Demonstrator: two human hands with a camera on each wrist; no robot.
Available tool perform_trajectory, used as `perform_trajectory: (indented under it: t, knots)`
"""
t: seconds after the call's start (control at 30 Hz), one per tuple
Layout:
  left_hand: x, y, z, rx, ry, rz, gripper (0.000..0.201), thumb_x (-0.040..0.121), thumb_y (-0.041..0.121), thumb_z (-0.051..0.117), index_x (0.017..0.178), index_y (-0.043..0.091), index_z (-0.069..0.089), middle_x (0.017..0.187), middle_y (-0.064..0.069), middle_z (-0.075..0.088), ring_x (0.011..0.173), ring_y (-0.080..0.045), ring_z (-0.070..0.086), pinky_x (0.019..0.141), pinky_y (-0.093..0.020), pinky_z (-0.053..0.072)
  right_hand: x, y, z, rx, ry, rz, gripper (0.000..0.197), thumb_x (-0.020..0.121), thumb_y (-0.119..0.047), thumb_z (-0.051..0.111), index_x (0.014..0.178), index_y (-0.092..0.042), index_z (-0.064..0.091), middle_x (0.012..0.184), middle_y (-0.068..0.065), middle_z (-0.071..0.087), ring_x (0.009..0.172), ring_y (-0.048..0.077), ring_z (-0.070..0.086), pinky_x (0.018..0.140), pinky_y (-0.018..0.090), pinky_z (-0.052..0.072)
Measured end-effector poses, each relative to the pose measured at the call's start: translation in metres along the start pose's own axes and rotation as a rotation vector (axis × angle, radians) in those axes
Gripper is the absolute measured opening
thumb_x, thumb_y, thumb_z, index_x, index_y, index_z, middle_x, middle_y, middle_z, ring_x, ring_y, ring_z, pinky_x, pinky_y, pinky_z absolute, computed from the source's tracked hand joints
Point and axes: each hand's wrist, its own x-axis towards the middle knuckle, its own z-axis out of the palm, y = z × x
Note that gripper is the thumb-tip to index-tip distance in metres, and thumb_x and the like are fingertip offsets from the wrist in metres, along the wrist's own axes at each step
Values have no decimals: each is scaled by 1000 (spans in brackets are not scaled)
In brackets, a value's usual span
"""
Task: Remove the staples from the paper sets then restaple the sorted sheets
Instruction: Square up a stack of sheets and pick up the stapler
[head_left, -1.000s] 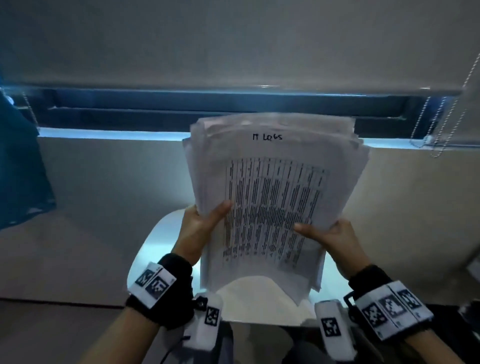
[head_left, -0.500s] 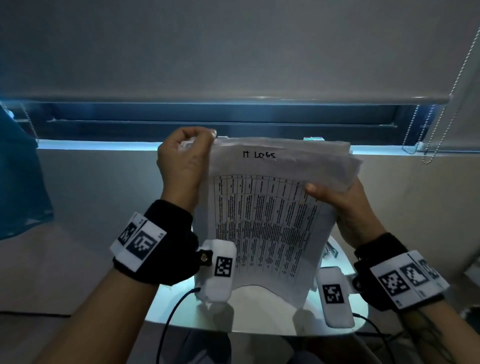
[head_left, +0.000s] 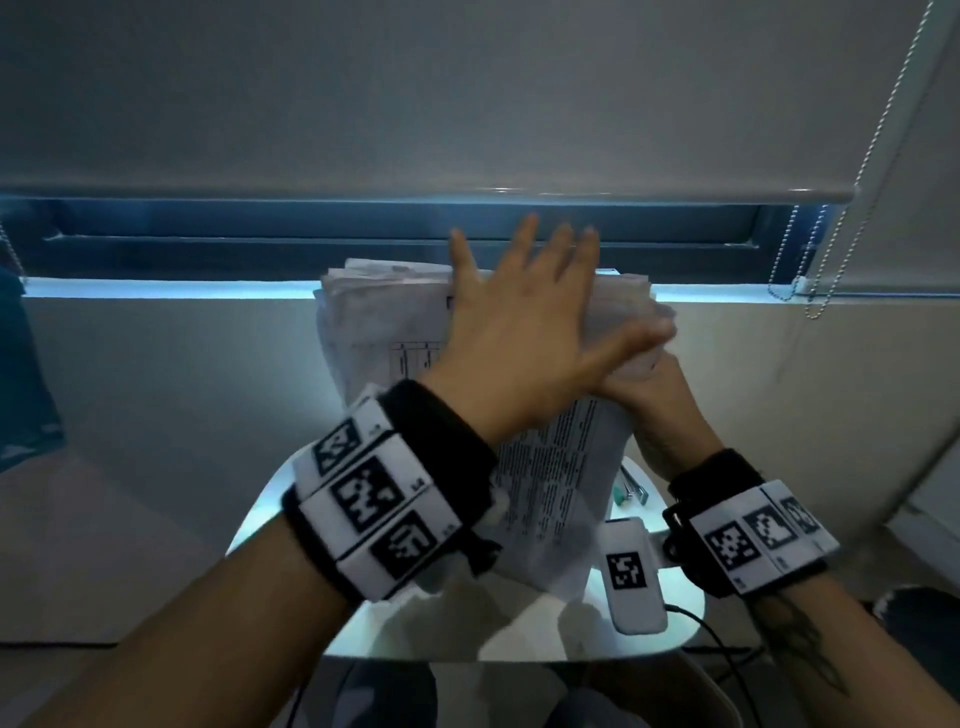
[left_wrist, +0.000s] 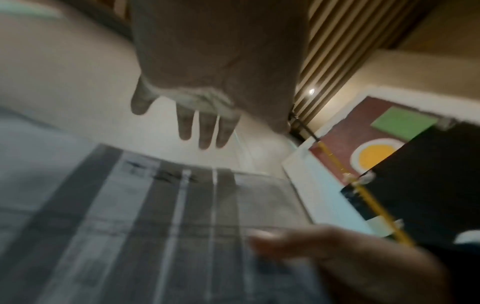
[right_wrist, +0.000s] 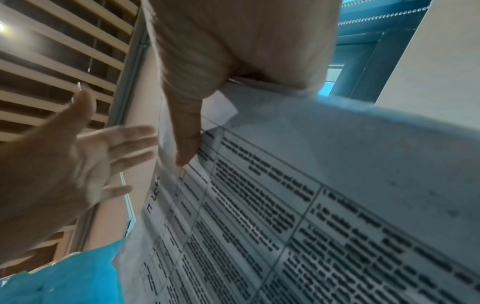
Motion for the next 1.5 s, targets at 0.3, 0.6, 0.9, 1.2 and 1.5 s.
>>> perform_trajectory:
  t: [0.3,0.6,0.9,1.2,1.5]
  knots:
    - [5,19,11,-61,-104,154,85,84,71,20,149,21,0,158,5,-4,144,-11,-6,113,-53,-10,2,-3,11,-2,44,-3,31,91,-34,54,117,-18,49,89,-16,49,86,-2,55,69,9,45]
    - [-24,-78,-4,142,-74,-242,104,59,83,10,148,30,0,158,5,-2,144,-20,-11,107,-64,-6,6,-1,1,-39,33,1,49,63,-12,74,108,2,62,100,15,70,92,29,68,81,40,56]
    - [-30,-139,26,-1106,170,-278,137,29,83,69,146,29,19,147,1,36,125,-7,40,98,-26,39,12,0,5,-21,52,-14,37,60,-13,74,96,-5,66,87,7,72,84,25,68,76,37,58]
    - [-18,-101,52,-1245,473,-326,30,70,31,73,93,27,55,89,5,63,77,-3,64,68,-25,55,16,2,17,-27,107,0,34,64,-14,78,96,-11,66,91,10,70,87,28,67,78,44,56]
    - [-32,-79,42,-884,833,-249,25,76,25,75,89,16,55,78,15,58,67,5,56,63,-13,47,-9,-15,37,-203,289,-213,24,74,-10,76,87,-25,64,87,1,69,86,26,67,79,42,57]
